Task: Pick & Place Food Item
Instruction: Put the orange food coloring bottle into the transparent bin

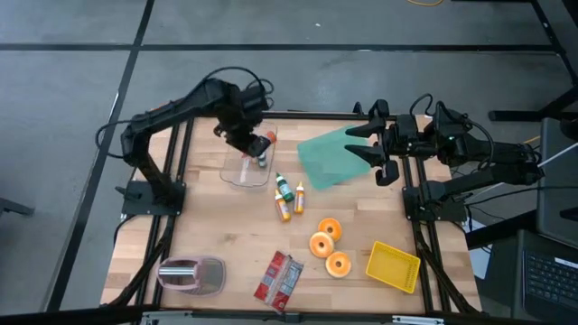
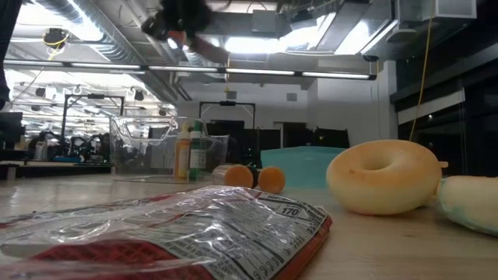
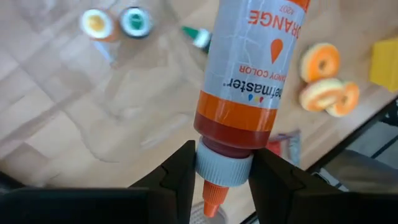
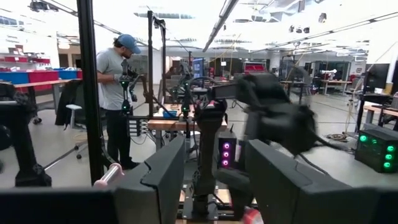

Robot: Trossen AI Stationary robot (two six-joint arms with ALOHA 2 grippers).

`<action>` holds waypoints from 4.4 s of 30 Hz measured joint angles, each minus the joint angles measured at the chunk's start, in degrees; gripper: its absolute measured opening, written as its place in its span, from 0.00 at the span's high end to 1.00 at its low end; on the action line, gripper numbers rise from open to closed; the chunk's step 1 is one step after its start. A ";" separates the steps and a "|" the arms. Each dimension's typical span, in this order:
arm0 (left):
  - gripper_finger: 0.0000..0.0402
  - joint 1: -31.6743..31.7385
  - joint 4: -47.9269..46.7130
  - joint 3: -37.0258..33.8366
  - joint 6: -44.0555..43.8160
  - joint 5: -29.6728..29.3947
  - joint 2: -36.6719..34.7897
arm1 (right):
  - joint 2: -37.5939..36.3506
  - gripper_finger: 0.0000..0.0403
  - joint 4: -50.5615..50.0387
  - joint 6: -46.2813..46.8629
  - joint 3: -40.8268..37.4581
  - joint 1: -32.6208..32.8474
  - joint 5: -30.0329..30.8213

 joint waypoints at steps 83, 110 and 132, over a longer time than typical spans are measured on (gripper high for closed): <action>0.72 0.02 51.57 2.71 39.12 -54.54 -10.05 | 0.00 0.58 -0.20 -1.37 0.00 -2.73 3.46; 0.72 -11.14 6.62 2.14 75.31 -67.06 -8.80 | 0.00 0.58 15.13 8.20 0.00 -2.73 19.44; 0.72 -19.92 -0.10 -19.51 57.88 -47.49 5.62 | 0.00 0.58 16.26 11.34 0.00 -2.73 18.74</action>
